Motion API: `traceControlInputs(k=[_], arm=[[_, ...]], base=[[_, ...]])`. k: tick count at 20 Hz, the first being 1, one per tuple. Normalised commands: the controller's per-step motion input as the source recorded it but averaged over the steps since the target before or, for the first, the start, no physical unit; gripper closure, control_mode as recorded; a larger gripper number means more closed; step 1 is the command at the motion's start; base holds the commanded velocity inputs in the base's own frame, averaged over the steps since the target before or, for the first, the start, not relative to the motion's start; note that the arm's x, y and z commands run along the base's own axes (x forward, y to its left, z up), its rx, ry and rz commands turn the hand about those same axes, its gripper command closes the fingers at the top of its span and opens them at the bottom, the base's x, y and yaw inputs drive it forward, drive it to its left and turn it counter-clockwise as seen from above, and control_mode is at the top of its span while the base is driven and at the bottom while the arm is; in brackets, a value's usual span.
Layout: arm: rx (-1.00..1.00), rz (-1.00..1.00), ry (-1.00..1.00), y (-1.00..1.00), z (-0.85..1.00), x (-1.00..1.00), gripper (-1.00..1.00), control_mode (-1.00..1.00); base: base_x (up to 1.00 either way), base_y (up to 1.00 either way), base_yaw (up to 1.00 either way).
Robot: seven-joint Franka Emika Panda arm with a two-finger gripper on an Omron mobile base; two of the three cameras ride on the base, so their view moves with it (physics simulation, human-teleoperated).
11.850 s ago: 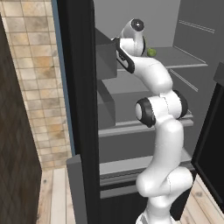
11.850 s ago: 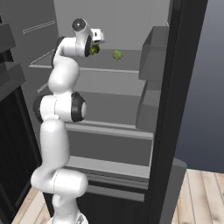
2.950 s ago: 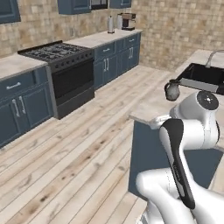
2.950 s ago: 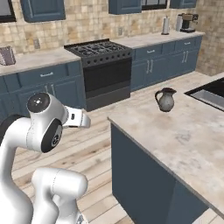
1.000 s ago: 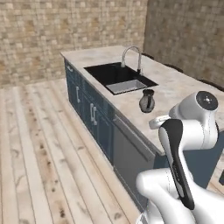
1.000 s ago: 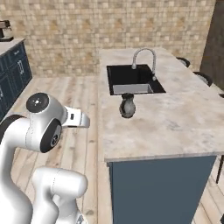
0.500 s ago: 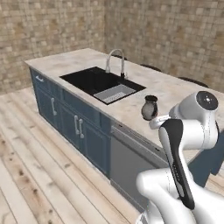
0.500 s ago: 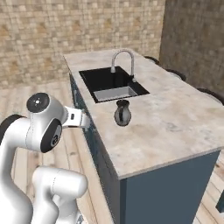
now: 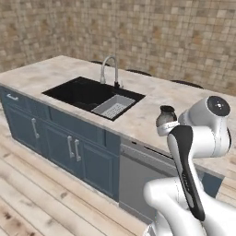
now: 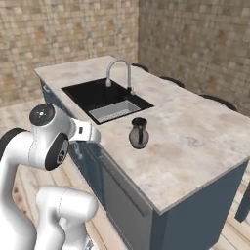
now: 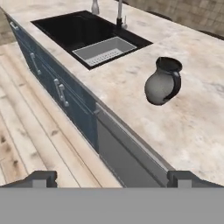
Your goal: Move the broccoli and brussel sprout from the second highest shelf to the top shelf to make space. Then, place the pitcher from the counter on the cleared second highest shelf.
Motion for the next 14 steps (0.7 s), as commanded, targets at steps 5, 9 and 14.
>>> traceControlInputs(k=[5, 9, 14], arm=[[0.00, 0.00, 0.00, 0.00, 0.00, 0.00, -1.00, 1.00], [0.00, -0.05, 0.00, 0.05, -0.02, 0.05, -1.00, -1.00], [0.00, -0.04, 0.00, 0.01, -0.09, 0.09, -1.00, -1.00]], base=[[0.33, 0.53, -0.41], [0.19, 0.23, -0.22], [0.00, 0.00, 0.00]])
